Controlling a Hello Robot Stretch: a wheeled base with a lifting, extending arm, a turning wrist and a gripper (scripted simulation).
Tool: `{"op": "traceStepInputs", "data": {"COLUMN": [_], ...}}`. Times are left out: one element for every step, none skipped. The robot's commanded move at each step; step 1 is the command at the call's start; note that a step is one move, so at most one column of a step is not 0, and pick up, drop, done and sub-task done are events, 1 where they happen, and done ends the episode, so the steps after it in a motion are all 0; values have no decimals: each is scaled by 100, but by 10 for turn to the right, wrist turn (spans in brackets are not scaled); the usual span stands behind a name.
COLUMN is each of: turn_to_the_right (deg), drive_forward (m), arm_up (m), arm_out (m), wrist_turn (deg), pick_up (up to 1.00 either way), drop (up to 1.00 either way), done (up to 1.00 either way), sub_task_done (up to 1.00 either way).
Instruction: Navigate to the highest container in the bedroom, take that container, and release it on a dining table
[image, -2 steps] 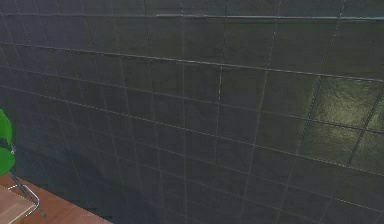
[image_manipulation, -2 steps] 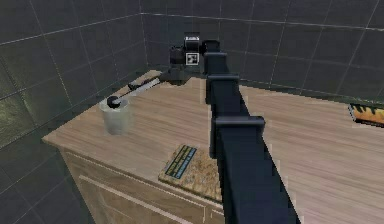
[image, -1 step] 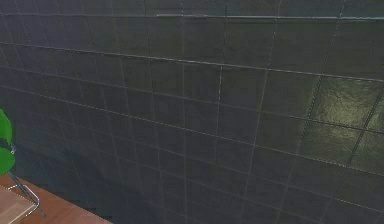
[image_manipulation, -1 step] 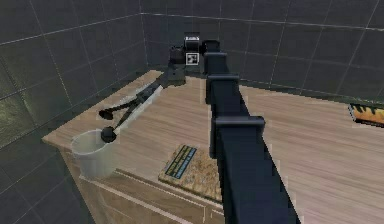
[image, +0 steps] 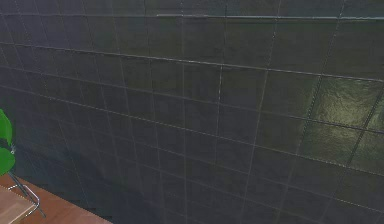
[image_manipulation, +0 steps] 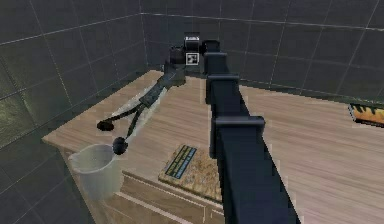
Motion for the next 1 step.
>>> {"op": "traceStepInputs", "data": {"turn_to_the_right": [0], "drive_forward": [0], "arm_up": [0], "arm_out": [-40], "wrist_turn": [0], "pick_up": [0], "drop": [0], "done": [0], "sub_task_done": [0]}}
